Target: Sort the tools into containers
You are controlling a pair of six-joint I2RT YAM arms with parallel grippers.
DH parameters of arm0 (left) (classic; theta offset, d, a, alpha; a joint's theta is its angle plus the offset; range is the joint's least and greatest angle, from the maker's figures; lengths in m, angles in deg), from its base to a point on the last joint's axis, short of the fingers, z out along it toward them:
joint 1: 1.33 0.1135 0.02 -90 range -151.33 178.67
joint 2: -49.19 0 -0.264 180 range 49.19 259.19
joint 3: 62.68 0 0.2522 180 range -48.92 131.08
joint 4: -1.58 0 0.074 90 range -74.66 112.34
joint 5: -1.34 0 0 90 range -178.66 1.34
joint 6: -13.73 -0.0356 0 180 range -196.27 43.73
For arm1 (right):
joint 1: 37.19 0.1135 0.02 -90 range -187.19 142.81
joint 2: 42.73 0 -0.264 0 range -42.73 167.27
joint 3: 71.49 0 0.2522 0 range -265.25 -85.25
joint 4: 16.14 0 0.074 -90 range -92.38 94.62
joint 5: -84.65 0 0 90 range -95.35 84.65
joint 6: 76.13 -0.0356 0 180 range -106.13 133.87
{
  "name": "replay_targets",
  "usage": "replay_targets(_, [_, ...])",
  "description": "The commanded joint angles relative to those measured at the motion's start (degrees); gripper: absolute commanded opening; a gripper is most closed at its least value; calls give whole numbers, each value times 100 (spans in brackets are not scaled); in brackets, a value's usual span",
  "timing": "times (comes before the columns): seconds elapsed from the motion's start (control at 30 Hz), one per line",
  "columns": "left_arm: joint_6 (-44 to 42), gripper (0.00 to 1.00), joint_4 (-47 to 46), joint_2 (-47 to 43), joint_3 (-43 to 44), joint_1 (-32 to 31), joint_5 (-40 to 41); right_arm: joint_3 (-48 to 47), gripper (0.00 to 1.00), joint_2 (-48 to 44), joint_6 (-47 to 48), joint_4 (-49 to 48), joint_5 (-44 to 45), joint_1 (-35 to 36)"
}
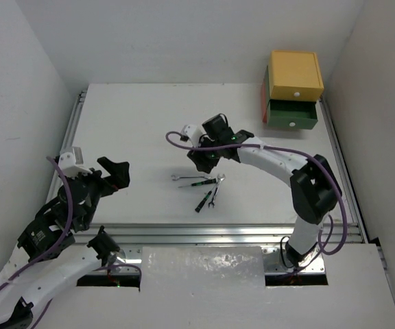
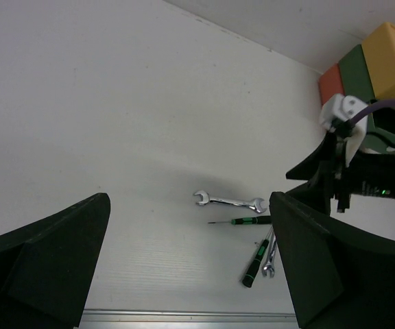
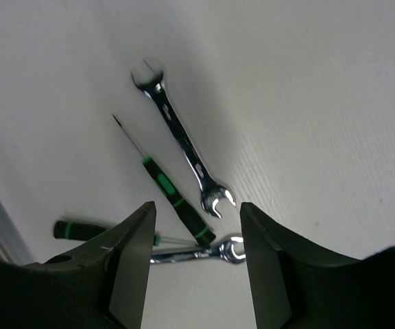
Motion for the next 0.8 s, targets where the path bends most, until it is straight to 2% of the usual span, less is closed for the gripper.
replay_targets(0.0, [5,100,-81,-21,56,-12,46,78,53,133,802,428,942,312])
replay_targets(0.07, [-13,100,-90,14,56,-3,11,96,51,256,811,463,971,453])
replay_targets(0.2, [-30,100,-99,67,56,-3,-15,87,41,538,829,648,909,585])
replay_targets(0.37, [-39,100,-108,49,56,-3,-33,87,34,872,802,639,1085,700])
replay_targets(0.77, [-74,100,-134,84,56,-3,-68,104,27,1197,908,375,1454,761])
